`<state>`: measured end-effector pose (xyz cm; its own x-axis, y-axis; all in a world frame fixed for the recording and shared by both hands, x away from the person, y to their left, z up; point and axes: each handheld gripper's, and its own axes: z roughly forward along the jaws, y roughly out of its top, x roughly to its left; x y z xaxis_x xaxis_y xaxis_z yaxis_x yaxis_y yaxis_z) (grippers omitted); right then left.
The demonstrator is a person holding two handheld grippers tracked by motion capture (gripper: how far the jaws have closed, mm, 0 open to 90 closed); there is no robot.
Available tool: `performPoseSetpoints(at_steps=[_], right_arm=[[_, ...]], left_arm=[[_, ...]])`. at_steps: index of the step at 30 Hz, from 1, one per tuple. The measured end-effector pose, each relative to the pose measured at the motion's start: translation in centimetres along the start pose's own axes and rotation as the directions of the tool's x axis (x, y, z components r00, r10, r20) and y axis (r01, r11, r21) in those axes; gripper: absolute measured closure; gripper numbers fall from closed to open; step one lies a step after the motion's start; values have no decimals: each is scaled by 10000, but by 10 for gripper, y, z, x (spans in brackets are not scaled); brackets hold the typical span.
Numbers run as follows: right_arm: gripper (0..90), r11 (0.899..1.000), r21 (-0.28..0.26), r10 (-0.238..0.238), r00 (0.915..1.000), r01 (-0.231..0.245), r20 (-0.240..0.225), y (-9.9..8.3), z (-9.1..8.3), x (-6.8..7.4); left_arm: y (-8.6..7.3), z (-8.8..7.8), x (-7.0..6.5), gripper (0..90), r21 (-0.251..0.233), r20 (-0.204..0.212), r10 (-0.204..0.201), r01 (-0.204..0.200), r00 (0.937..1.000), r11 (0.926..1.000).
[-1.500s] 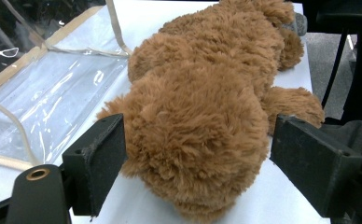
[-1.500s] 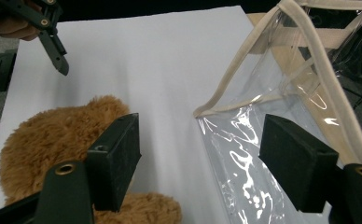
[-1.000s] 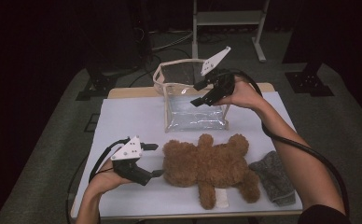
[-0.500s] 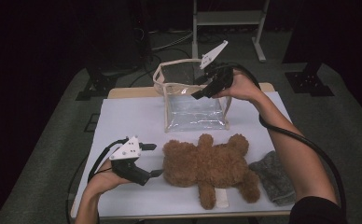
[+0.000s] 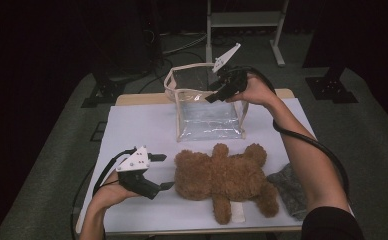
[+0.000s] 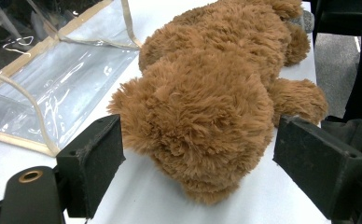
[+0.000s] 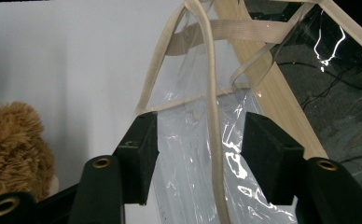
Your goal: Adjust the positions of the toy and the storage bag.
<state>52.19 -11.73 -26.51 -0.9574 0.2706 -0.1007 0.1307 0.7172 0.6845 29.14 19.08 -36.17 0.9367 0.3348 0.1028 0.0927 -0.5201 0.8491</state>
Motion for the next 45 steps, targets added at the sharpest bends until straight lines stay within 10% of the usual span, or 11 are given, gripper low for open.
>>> performPoseSetpoints(at_steps=[16,45], right_arm=[[860,9987,510,-35,9993,53,-363,-8,9,1],[873,9963,670,-496,9969,537,-619,-24,-11,45]], left_arm=[[-1,0,-1,147,13,40,-36,36,10000,10000],[1,0,-3,145,68,71,89,-90,9999,9999]])
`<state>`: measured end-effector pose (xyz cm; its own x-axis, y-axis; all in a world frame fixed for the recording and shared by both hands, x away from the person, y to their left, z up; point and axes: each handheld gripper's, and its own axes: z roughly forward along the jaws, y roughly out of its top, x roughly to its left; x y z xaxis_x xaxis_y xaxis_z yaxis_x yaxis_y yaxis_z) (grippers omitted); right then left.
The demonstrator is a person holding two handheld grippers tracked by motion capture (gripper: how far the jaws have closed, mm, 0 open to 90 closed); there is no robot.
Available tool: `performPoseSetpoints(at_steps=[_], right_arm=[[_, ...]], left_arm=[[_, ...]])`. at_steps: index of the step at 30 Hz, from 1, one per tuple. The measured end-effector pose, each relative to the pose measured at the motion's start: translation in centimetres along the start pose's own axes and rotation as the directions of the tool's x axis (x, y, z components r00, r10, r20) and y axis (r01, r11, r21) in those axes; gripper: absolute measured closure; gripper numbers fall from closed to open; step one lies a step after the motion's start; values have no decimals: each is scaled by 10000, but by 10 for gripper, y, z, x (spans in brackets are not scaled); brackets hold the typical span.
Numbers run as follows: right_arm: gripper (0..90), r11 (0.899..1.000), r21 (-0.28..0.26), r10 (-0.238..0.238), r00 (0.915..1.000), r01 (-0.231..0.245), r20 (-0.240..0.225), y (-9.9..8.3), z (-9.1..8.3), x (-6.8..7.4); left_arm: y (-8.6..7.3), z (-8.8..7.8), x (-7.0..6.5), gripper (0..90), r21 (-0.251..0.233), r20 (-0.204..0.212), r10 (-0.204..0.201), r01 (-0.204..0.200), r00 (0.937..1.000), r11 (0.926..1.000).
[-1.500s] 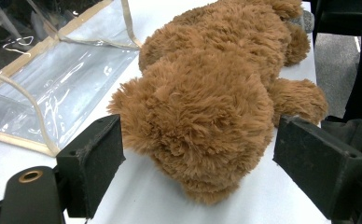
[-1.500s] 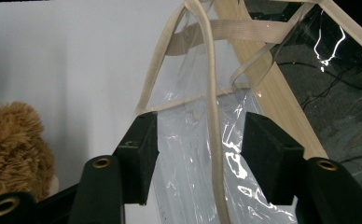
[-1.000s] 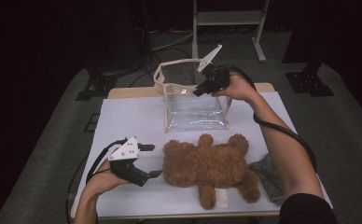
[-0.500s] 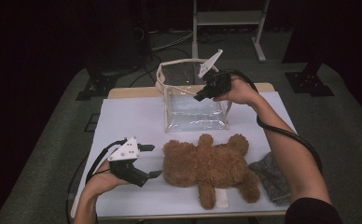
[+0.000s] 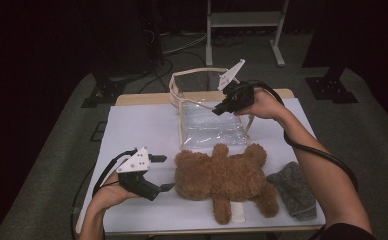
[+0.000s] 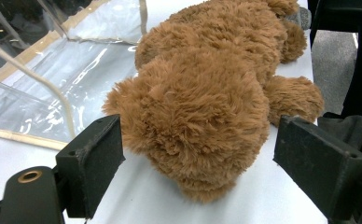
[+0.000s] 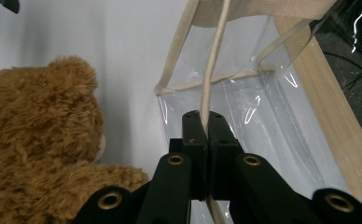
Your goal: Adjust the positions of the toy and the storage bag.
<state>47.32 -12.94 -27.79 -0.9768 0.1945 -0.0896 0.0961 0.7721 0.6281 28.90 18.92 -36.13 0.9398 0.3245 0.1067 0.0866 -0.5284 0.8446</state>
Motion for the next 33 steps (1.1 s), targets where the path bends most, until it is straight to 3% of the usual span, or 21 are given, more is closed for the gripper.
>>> performPoseSetpoints(at_steps=[14,33], right_arm=[[874,9996,22,-272,9996,272,-28,-6,-10,29],[874,9994,29,-342,9993,343,-146,-7,-10,41]], left_arm=[[2,4,-2,145,81,150,63,-64,9999,9999],[2,5,-3,145,30,194,44,-44,9998,10000]])
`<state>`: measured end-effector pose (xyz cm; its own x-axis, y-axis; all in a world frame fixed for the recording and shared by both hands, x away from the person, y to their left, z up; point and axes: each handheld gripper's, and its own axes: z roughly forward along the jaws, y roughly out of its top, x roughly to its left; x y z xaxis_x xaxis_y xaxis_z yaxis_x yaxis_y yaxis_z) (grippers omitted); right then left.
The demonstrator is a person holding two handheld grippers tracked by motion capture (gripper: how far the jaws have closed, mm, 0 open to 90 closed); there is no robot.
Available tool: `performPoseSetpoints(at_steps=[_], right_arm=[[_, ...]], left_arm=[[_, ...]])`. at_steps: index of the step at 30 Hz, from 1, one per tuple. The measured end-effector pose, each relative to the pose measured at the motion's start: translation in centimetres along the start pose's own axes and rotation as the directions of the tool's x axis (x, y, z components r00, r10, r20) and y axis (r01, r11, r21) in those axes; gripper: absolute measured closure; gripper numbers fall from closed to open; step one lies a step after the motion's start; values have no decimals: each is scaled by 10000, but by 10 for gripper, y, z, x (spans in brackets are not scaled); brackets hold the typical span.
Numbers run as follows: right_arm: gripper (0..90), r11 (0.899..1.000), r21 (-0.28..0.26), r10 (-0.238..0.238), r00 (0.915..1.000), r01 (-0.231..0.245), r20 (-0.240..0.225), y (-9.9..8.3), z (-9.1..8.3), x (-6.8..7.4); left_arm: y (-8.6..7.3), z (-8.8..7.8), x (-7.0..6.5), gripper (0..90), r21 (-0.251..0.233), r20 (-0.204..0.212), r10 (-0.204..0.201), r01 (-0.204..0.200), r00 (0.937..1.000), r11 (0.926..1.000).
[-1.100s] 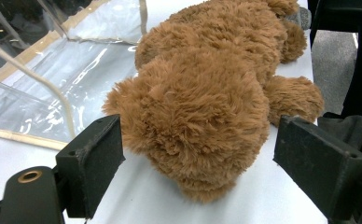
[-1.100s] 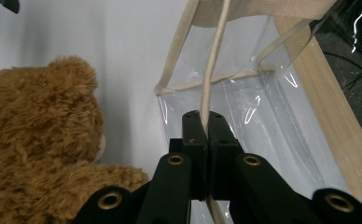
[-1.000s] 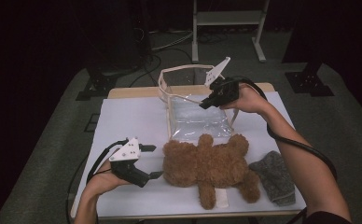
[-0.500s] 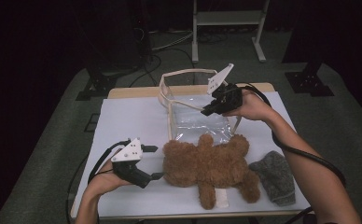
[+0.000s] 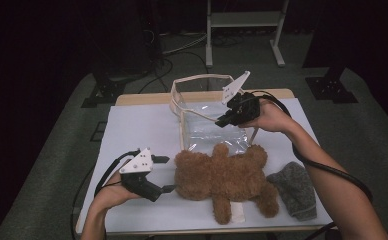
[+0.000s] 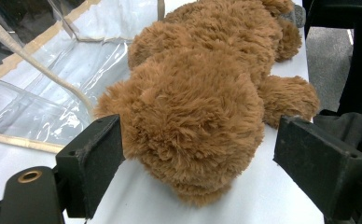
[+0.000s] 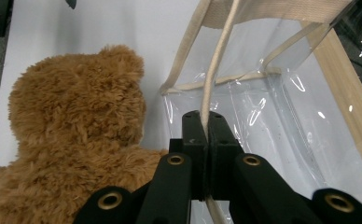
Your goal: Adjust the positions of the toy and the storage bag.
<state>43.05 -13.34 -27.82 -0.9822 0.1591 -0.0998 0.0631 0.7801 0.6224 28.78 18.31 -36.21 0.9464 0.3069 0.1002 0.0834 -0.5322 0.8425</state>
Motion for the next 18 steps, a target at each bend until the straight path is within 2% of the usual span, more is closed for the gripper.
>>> performPoseSetpoints(at_steps=[10,18], right_arm=[[874,9994,172,-285,9995,287,-126,4,1,10],[872,9997,124,-210,9997,211,-109,3,1,10]], left_arm=[[1,0,0,145,-2,24,52,-52,10000,10000],[1,-1,0,145,12,-1,72,-72,10000,10000]])
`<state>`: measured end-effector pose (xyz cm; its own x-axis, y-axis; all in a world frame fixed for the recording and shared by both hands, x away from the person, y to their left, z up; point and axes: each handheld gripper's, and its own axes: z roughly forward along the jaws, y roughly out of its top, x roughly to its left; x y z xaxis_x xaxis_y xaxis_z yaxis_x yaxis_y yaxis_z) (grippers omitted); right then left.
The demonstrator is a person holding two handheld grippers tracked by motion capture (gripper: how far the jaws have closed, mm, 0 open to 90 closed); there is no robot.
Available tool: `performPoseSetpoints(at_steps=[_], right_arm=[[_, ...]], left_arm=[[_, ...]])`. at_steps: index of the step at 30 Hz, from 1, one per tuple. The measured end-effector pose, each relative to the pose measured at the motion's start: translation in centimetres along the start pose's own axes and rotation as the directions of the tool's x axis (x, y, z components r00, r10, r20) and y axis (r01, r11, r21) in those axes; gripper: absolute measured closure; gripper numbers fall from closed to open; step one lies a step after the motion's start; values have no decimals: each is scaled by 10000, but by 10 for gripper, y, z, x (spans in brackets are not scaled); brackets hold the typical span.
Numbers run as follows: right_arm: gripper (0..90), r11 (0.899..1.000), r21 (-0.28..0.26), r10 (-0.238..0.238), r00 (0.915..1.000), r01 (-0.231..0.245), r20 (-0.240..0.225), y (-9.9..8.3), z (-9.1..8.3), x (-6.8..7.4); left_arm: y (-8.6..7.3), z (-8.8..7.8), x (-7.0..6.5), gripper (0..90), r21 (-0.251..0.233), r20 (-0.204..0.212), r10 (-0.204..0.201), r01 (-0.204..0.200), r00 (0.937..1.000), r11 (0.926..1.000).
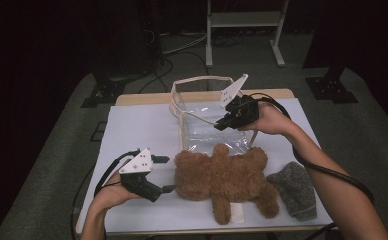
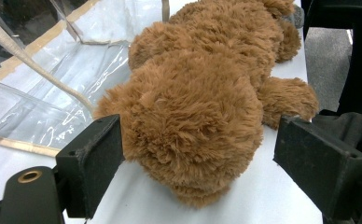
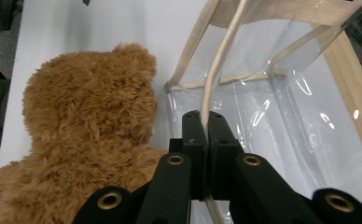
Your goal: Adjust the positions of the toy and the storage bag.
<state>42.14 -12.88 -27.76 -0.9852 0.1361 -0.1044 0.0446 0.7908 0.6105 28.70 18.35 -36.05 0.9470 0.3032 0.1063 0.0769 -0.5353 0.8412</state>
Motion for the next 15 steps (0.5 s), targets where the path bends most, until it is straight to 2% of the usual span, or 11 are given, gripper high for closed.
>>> performPoseSetpoints(at_steps=[3,6,9,15], right_arm=[[864,9999,-16,136,9999,-136,6,-1,0,-1],[757,9998,-61,211,9998,-211,26,-1,-2,-3],[737,9990,-217,383,9993,-382,36,-2,-6,-4],[564,9950,-631,782,9969,-776,72,-4,-19,-5]], left_arm=[[0,-1,0,145,-47,20,8,-7,10000,10000],[-1,-1,0,144,-67,24,-26,26,10000,10000],[-2,-2,1,142,-8,20,-11,11,10000,10000],[-2,-1,1,142,6,30,-59,59,10000,10000]])
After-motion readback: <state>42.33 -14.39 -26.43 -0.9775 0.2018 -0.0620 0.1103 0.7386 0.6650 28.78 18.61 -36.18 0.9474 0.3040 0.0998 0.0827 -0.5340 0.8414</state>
